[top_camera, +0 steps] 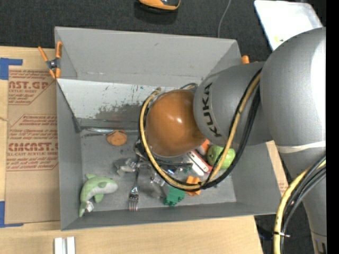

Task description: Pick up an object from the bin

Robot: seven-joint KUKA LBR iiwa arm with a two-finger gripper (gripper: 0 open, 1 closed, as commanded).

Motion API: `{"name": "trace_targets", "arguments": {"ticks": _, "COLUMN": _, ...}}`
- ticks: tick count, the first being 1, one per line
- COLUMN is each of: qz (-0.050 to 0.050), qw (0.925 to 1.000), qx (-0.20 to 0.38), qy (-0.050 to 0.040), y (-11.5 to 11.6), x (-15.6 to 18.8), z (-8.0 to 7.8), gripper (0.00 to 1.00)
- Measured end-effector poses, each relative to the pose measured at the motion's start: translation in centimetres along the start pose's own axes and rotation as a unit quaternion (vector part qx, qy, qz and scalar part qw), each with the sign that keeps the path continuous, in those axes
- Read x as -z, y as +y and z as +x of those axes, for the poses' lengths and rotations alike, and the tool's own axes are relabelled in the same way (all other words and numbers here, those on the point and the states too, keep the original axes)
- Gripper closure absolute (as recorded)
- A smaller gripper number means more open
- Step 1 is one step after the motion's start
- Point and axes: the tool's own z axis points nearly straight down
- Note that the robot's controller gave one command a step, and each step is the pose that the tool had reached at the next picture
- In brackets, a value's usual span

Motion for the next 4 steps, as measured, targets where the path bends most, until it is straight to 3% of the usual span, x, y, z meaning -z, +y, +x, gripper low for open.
{"name": "trace_targets", "arguments": {"ticks": 1, "qz": -0.001, "qw": 0.9994, "qx": 0.034, "qy": -0.0004, "y": -0.9, "x": -0.1, "z": -0.7, "gripper": 1.00}}
{"name": "trace_targets", "arguments": {"ticks": 2, "qz": -0.001, "qw": 0.9994, "qx": 0.034, "qy": -0.0005, "y": -0.9, "x": -0.1, "z": -0.7, "gripper": 1.00}}
{"name": "trace_targets", "arguments": {"ticks": 4, "qz": -0.004, "qw": 0.9994, "qx": 0.034, "qy": 0.0019, "y": -0.6, "x": 5.3, "z": -0.6, "gripper": 1.00}}
